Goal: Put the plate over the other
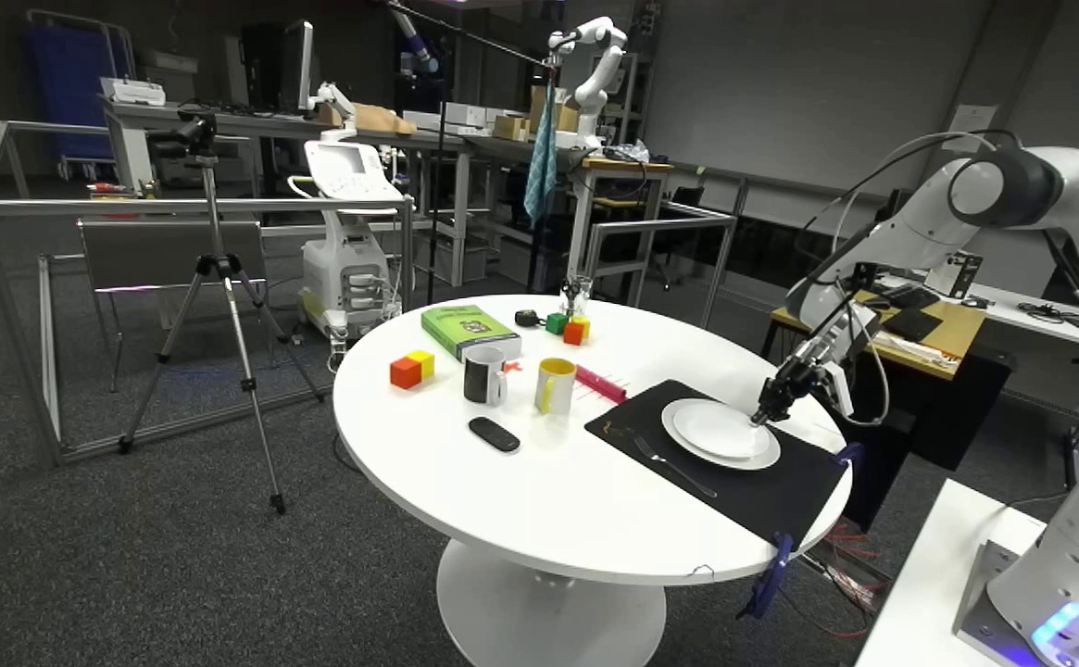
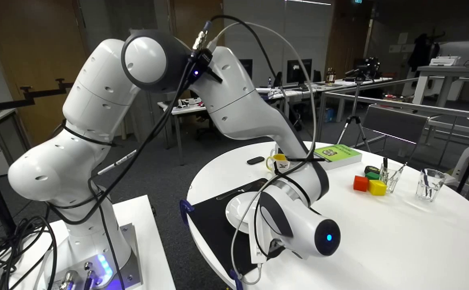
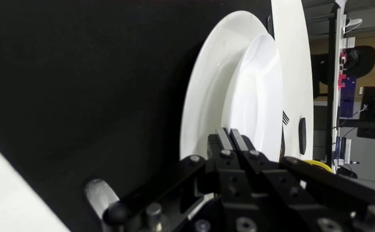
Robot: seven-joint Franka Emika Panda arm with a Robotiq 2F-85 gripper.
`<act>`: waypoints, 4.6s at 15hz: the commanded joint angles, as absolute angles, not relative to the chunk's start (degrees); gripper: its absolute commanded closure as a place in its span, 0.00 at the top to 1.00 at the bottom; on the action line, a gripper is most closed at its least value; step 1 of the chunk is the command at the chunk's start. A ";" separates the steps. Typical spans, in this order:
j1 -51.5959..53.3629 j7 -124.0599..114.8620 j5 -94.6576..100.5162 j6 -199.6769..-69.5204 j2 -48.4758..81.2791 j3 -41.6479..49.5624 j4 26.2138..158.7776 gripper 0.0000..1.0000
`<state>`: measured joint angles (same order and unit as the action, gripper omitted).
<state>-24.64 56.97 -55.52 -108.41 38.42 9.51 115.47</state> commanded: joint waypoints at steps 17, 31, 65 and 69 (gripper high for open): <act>-25.34 57.53 -53.77 -105.30 39.22 9.75 112.08 0.01; -25.38 56.67 -51.51 -104.65 40.49 9.64 109.79 0.35; -17.10 63.58 -38.67 -112.50 -1.75 12.03 129.32 1.00; -14.25 62.06 -35.55 -121.86 -6.69 11.23 133.26 1.00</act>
<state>-16.37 63.46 -38.00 -115.21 -0.99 11.51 128.34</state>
